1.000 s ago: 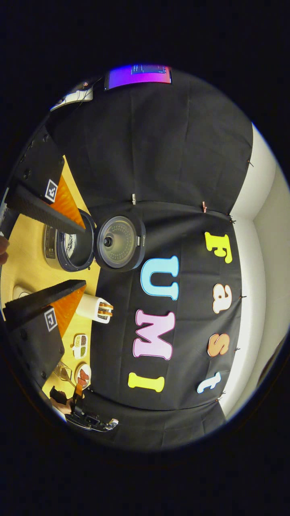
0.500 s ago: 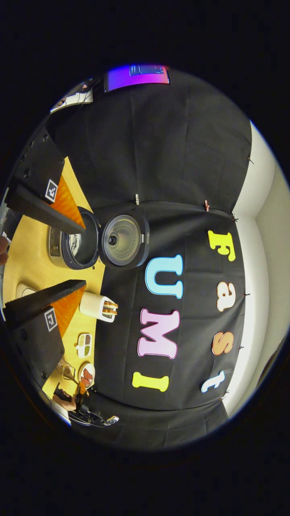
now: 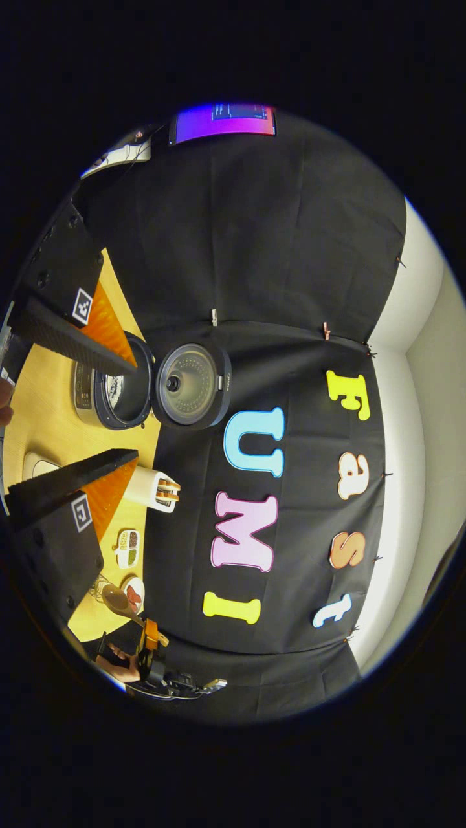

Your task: Close the left gripper, press the button to open the rice cooker; take a wooden spoon from the chopstick holder with the right hand, scoop a spoonful of rice and pour it into the rice cooker, then put the wooden spoon back into the chopstick holder.

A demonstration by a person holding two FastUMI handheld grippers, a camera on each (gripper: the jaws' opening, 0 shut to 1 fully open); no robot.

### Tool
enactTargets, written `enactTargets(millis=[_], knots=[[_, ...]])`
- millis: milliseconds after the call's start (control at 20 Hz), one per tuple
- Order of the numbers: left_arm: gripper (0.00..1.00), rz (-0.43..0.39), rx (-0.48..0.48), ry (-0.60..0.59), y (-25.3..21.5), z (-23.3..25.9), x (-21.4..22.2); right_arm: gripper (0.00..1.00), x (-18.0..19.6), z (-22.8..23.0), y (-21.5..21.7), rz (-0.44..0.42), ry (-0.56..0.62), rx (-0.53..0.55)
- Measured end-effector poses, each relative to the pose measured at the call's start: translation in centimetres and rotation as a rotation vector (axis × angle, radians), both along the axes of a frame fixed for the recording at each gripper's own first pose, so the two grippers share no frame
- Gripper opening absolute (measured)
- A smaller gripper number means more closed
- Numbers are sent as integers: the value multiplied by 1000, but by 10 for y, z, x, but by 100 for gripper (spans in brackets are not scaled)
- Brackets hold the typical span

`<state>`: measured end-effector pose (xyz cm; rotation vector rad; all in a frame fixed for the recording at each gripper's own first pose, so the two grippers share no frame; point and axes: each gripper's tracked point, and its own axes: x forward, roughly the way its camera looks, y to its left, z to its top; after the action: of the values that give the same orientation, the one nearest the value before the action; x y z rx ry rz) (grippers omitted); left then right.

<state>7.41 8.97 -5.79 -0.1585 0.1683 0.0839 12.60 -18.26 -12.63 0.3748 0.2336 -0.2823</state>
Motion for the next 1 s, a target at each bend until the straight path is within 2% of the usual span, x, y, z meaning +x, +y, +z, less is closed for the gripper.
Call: enactTargets(millis=[100,200,400,550,750,900,1000], knots=[[80,-14,-12,-10,10,-1,1,11,-8,12,52,73,10,35],[80,-32,-28,-21,24,-2,3,11,-15,16,97,128,21,26],[80,-100,-53,-23,47,-9,7,12,-28,-14,173,169,99,0],[80,-146,-94,-22,62,-17,11,12,-31,-59,199,174,175,-119],[80,-196,-105,-24,74,-22,15,12,-23,-114,210,159,268,-277],[80,-216,-92,-26,82,-26,16,12,-24,-141,211,146,312,-326],[80,-225,-95,-25,82,-27,14,12,-30,-153,218,141,336,-300]])
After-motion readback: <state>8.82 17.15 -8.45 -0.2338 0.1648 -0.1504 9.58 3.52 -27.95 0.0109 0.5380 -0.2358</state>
